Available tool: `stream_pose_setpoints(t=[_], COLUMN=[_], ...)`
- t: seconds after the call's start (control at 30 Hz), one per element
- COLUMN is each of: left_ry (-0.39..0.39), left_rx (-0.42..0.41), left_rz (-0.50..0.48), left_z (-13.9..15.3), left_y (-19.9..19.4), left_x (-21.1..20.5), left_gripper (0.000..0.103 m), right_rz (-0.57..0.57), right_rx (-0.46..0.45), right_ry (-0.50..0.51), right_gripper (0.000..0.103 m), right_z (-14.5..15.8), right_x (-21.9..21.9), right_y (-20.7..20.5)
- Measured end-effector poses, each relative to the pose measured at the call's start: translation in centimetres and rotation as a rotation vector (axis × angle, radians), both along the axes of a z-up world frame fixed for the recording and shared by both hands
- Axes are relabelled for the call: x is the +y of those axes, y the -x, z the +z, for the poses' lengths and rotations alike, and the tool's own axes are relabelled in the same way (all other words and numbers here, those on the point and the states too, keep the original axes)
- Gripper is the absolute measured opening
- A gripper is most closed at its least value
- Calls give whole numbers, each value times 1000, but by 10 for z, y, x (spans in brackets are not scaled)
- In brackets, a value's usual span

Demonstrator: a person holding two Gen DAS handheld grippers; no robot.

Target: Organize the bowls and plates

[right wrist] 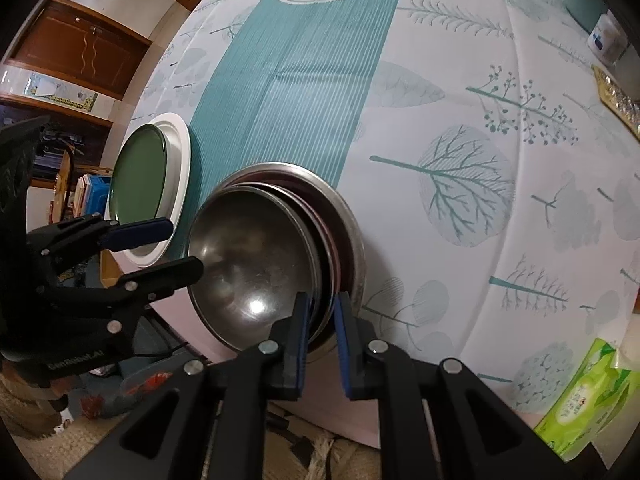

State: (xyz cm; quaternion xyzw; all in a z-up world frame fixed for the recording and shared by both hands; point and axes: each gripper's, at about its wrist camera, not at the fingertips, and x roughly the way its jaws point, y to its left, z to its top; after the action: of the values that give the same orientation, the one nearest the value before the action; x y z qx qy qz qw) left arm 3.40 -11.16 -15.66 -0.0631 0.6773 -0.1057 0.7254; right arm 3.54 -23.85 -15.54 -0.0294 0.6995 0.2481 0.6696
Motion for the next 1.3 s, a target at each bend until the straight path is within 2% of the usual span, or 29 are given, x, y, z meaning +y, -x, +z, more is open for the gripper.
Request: stream_pose_setpoints(t=[0.13, 0.3, 0.47, 0.73, 1.07, 1.23, 1.3], left_ry=[-9, 6, 4, -26, -56, -70, -76], left_rx=[-21, -50, -83, -146, -202, -212, -212], left_rz=[5, 21, 30, 29, 96, 105, 106], left_z=[6, 16, 28, 45, 61, 65, 65], left_y=[1, 3, 5, 15, 30, 38, 40], left_x=[1, 4, 7, 10, 25, 26, 26], left_gripper=[58, 64, 68, 69, 70, 70, 70], right_rz=[16, 27, 48, 70, 89, 105, 105], right_rx=[-49, -96, -165, -257, -367, -418, -426], right_ry=[8, -35, -52, -11, 30, 28, 15], right_gripper=[13, 13, 28, 28, 30, 45, 45], right_z=[8, 23, 42, 66, 93, 98, 97], right_x=[-2, -6, -10, -19, -33, -34, -35], right_y=[2, 2, 3, 4, 8, 14, 16])
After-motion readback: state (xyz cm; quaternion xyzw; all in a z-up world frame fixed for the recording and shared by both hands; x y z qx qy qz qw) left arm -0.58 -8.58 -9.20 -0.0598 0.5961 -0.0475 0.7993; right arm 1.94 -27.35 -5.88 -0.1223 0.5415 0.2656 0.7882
